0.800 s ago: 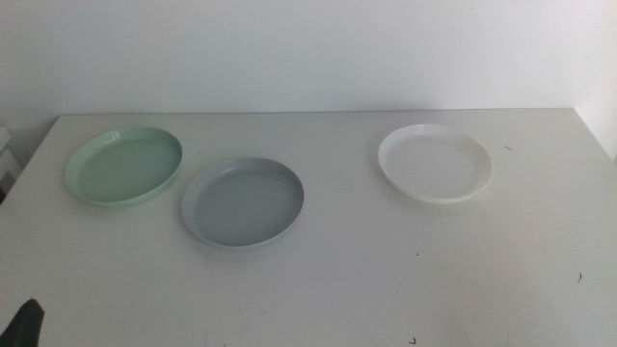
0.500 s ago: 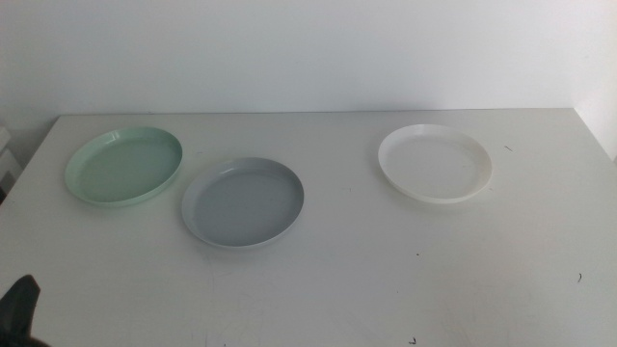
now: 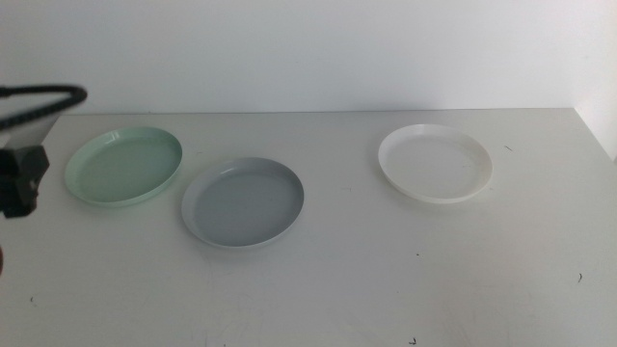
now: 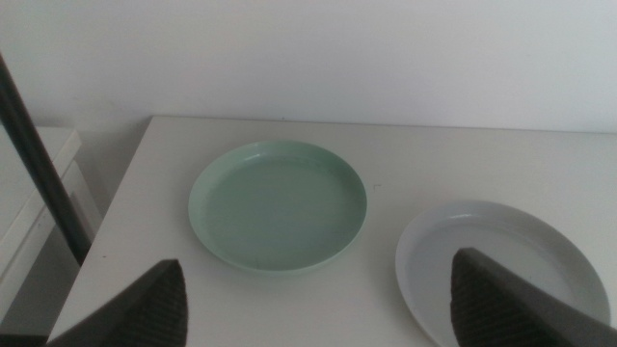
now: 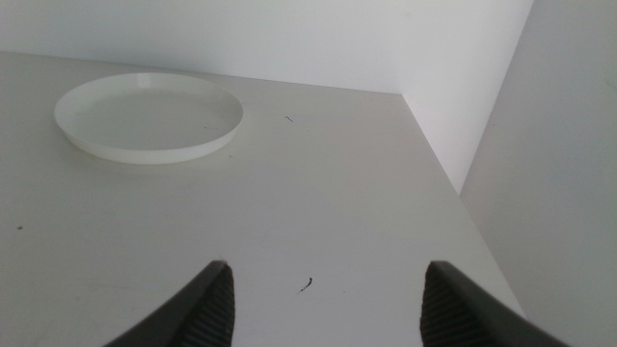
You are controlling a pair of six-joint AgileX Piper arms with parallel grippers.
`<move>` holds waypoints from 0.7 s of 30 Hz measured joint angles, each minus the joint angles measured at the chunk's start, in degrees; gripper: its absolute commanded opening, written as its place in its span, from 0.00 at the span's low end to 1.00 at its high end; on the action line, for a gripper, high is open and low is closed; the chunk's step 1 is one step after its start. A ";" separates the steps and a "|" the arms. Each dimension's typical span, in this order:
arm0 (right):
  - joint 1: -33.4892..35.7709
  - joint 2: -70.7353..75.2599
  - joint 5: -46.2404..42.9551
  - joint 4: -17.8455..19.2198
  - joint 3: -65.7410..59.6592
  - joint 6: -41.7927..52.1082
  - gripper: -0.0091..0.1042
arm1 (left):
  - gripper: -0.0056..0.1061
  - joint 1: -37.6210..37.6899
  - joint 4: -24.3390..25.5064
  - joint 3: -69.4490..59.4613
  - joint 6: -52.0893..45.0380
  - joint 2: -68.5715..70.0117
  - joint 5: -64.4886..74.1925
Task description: Stack the three bowls on top of each other.
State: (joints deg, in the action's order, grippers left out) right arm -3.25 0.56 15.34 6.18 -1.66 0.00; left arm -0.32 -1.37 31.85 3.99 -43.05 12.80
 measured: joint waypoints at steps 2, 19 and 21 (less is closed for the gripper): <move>0.00 0.00 0.00 0.00 0.00 0.00 0.52 | 0.99 0.00 -0.10 4.49 0.00 -4.47 2.72; 0.00 0.00 0.00 0.00 0.00 0.00 0.52 | 0.99 0.00 -1.17 45.40 0.00 -40.04 34.15; 0.00 0.00 0.00 0.00 0.00 0.00 0.52 | 0.99 0.00 -1.24 48.34 0.00 -43.41 36.11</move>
State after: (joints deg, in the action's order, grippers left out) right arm -3.25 0.56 15.34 6.18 -1.66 0.00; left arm -0.32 -2.61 80.19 3.99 -86.46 48.90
